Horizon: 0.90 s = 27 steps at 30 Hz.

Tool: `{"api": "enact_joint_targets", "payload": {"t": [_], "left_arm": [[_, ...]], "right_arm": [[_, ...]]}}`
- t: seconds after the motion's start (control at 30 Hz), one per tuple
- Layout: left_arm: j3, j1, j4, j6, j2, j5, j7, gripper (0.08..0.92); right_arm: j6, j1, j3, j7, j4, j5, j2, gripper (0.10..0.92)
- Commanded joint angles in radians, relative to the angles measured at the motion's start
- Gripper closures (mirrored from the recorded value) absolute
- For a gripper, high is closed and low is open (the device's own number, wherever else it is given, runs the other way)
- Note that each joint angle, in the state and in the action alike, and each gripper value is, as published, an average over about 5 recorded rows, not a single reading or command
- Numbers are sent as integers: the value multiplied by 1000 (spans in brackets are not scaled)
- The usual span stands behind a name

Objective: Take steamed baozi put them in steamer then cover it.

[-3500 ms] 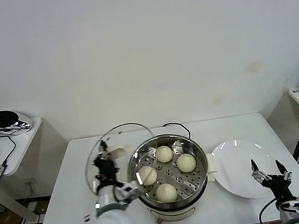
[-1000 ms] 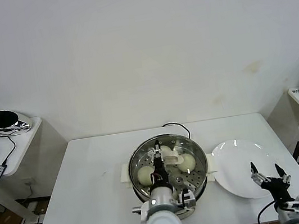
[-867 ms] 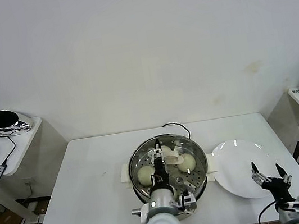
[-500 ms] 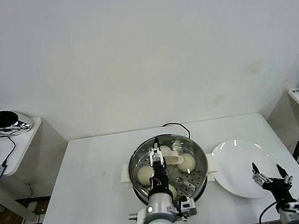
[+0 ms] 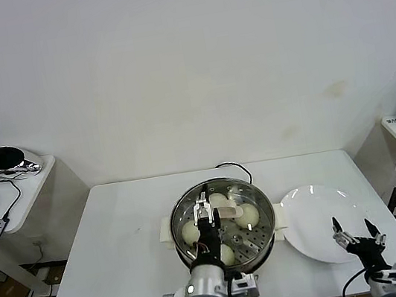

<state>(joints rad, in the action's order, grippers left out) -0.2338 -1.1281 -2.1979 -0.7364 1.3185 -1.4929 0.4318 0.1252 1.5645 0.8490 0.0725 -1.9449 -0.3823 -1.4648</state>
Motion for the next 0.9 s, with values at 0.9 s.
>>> {"api": "enact_joint_targets", "payload": {"t": [0.9], "left_arm": [[866,-615,122,832,57,1546,-446,177]], "right_arm": [[-71,175,-97,7,-104,98,23,203]]}}
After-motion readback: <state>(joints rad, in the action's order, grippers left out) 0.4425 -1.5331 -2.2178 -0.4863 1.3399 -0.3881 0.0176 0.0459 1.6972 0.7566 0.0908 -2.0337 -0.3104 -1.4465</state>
